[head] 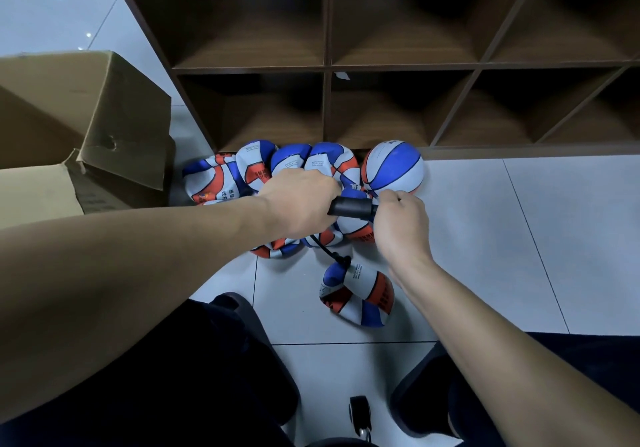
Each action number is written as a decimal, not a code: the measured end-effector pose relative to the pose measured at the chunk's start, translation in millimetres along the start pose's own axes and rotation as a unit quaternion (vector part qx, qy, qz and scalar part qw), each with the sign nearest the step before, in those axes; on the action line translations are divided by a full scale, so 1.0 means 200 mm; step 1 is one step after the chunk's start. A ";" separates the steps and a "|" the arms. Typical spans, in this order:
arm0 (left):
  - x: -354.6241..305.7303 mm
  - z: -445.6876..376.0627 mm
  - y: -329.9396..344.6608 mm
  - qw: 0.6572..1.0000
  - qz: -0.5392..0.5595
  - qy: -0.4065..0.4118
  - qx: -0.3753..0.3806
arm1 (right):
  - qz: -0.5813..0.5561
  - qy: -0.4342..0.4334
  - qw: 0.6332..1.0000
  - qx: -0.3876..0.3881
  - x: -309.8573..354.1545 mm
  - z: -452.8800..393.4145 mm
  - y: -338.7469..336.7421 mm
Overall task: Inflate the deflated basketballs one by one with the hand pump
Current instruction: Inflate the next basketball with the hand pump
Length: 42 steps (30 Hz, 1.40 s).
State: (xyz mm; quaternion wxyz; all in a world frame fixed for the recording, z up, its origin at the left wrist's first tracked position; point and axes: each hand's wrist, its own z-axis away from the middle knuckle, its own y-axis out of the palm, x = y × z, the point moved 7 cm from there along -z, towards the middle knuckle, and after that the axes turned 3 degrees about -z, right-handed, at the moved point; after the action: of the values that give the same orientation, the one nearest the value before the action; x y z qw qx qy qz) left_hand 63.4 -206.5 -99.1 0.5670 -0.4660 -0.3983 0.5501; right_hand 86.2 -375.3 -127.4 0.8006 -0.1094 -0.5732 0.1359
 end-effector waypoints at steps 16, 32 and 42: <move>0.16 0.00 0.09 0.999 0.039 -0.001 0.023 | -0.010 0.034 0.999 -0.030 -0.07 -0.18 -0.34; 0.04 -0.02 0.02 1.000 -0.005 -0.006 0.012 | -0.024 0.048 0.998 -0.031 -0.09 -0.08 -0.06; -0.01 -0.04 0.02 1.000 -0.014 -0.002 0.001 | -0.010 0.025 1.000 -0.010 -0.06 -0.07 0.02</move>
State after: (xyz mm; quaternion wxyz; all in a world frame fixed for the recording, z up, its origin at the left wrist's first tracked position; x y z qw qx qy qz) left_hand 71.0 -209.9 -104.2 0.5741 -0.4592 -0.4054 0.5433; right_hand 96.3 -375.1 -144.0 0.8150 -0.1150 -0.5551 0.1200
